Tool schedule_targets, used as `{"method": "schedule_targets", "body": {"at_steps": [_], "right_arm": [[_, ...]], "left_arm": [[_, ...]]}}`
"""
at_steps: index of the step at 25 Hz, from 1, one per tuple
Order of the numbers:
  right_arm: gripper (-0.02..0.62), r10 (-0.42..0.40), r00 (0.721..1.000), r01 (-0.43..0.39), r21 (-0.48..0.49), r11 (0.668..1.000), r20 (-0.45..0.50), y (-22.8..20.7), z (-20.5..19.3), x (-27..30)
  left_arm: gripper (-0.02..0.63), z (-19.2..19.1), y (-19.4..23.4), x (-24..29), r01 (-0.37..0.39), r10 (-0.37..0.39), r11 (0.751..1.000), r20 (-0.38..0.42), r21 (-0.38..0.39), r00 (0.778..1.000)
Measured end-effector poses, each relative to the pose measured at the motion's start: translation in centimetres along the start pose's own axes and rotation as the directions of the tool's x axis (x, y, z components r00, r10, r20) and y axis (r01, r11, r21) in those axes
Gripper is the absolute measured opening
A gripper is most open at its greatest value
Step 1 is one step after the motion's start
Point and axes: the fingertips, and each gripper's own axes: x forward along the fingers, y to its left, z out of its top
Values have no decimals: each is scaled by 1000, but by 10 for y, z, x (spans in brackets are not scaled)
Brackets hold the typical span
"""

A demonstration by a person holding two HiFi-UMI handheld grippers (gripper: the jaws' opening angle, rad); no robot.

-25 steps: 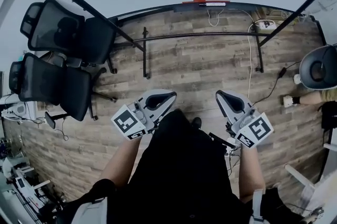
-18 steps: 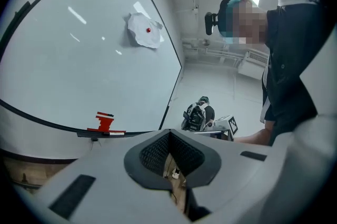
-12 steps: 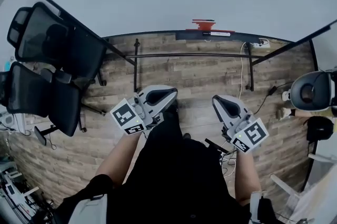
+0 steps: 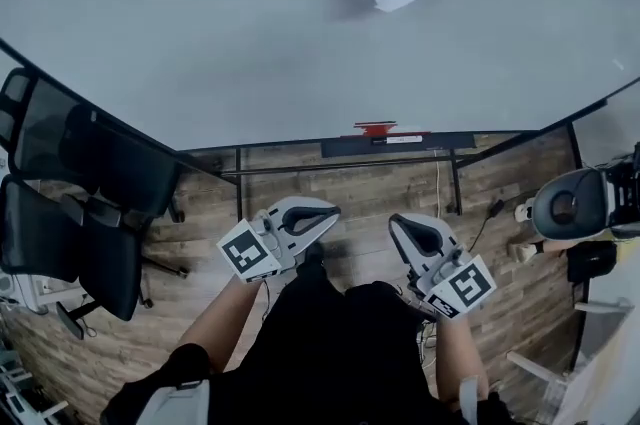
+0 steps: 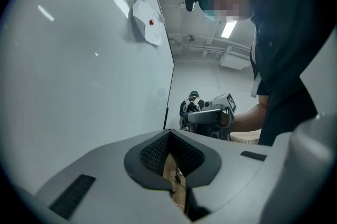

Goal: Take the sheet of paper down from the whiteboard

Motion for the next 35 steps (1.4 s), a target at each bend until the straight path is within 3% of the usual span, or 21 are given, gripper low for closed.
{"method": "schedule_targets", "body": {"at_steps": [5, 8, 10, 12, 15, 18, 20, 22, 24, 26, 28, 29, 32, 34, 35], "right_arm": [[20, 92, 995, -91, -27, 995, 41, 1, 15, 16], [20, 125, 990, -121, -62, 991, 57, -8, 22, 25], [20, 108, 992, -99, -153, 983, 57, -19, 35, 29], [20, 83, 988, -50, -239, 970, 129, -33, 72, 22], [21, 43, 971, 34, -313, 949, 234, -61, 137, -7], [21, 39, 949, 105, -430, 897, 312, -82, 205, -25], [21, 38, 944, 153, -534, 832, 329, -91, 248, -36], [21, 17, 939, 210, -612, 762, 344, -97, 291, -50], [22, -41, 934, 274, -639, 718, 355, -105, 327, -63], [32, -95, 926, 323, -638, 699, 365, -113, 355, -71], [117, -106, 917, 344, -632, 695, 383, -117, 379, -74], [127, -106, 912, 354, -631, 690, 396, -119, 390, -75], [127, -121, 889, 404, -634, 660, 441, -124, 414, -79], [135, -137, 872, 439, -625, 646, 470, -128, 427, -82], [140, -141, 864, 453, -621, 640, 484, -129, 433, -84]], "left_arm": [[9, 2, 15, 26, 27, -21, 986, -33, 165, 999], [9, 14, 20, 30, -19, 21, 983, -5, 181, 1000], [9, 22, 22, 31, -68, 67, 983, 12, 173, 998], [9, 38, 20, 40, -94, 95, 973, 5, 213, 995], [9, 87, 11, 63, -81, 108, 924, -52, 373, 993], [9, 167, 11, 76, -71, 139, 830, -82, 554, 987], [9, 224, 14, 84, -91, 199, 746, -90, 660, 976], [9, 279, 10, 96, -133, 266, 635, -53, 761, 963], [9, 328, 3, 107, -196, 314, 517, 28, 834, 949], [11, 366, 2, 114, -245, 369, 385, 95, 890, 924], [11, 397, 5, 119, -267, 429, 252, 140, 930, 892], [18, 409, 9, 122, -272, 456, 198, 157, 942, 876], [94, 440, 22, 129, -288, 526, 87, 202, 954, 826], [116, 453, 32, 134, -290, 563, 44, 216, 956, 798], [130, 456, 38, 136, -285, 580, 35, 212, 958, 786]]}}
